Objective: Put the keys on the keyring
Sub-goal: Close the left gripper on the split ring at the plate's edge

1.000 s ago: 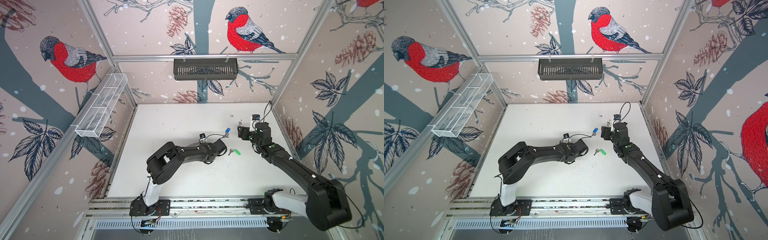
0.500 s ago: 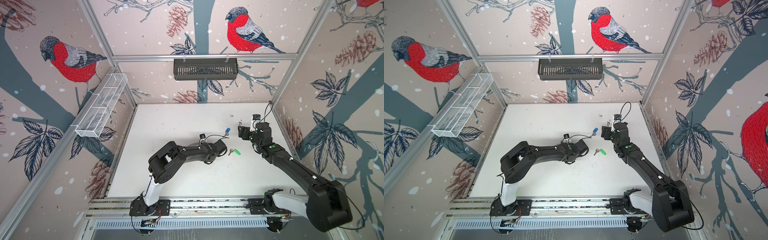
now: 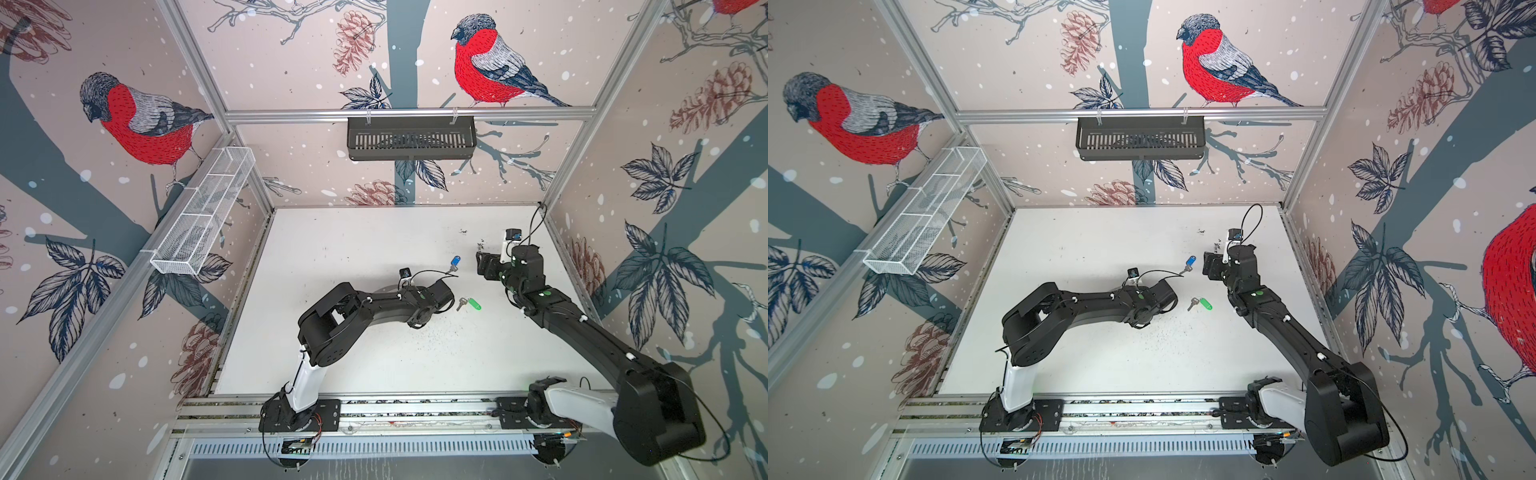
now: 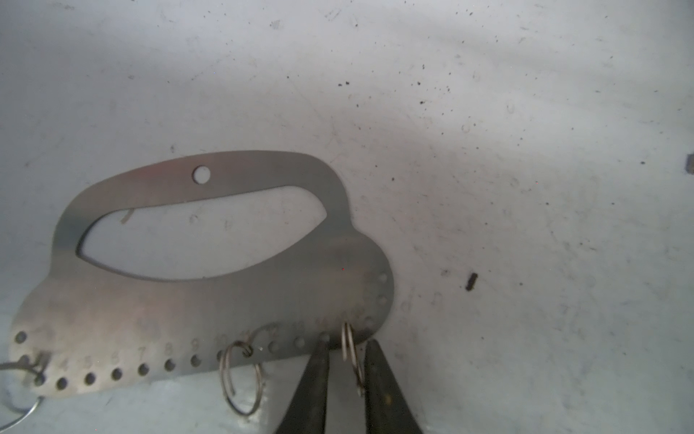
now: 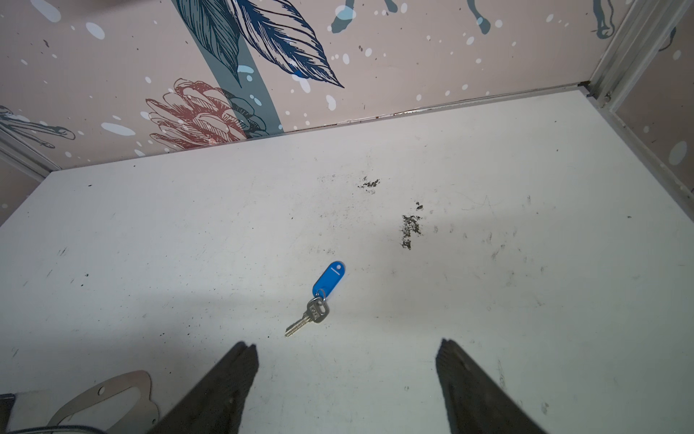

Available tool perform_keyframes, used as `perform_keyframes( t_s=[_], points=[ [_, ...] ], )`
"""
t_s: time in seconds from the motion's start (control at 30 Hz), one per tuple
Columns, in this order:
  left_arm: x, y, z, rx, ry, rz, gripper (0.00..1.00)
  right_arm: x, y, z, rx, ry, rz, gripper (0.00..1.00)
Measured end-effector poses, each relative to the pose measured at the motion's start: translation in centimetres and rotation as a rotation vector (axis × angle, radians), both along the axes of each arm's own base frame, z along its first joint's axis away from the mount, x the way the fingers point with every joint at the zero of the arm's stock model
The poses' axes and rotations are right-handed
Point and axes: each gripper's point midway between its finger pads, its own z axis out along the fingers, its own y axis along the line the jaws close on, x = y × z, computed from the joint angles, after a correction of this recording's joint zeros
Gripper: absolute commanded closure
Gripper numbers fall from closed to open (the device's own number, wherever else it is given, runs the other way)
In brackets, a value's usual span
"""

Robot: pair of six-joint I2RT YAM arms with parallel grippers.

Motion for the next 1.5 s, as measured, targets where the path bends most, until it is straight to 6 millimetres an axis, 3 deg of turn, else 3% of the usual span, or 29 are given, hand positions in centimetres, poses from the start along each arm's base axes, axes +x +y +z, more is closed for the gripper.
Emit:
perform_keyframes(
  t_s=[1.13, 1.4, 1.5],
  points=[
    [0.41, -0.46, 0.14, 0.004, -0.006, -0.004, 0.88, -0.08, -0.13, 0.34, 0.001, -0.009, -0.005, 0.21],
    [0.29, -0.25, 0.02, 0.02, 0.003, -0.004, 0.93, -0.09, -0.18, 0.38, 0.0, -0.01, -0.007, 0.21],
    [0.31, -0.24, 0.01, 0.022, 0.003, -0.003, 1.0, -0.12, -0.19, 0.43, 0.0, -0.011, -0.007, 0.21]
  ],
)
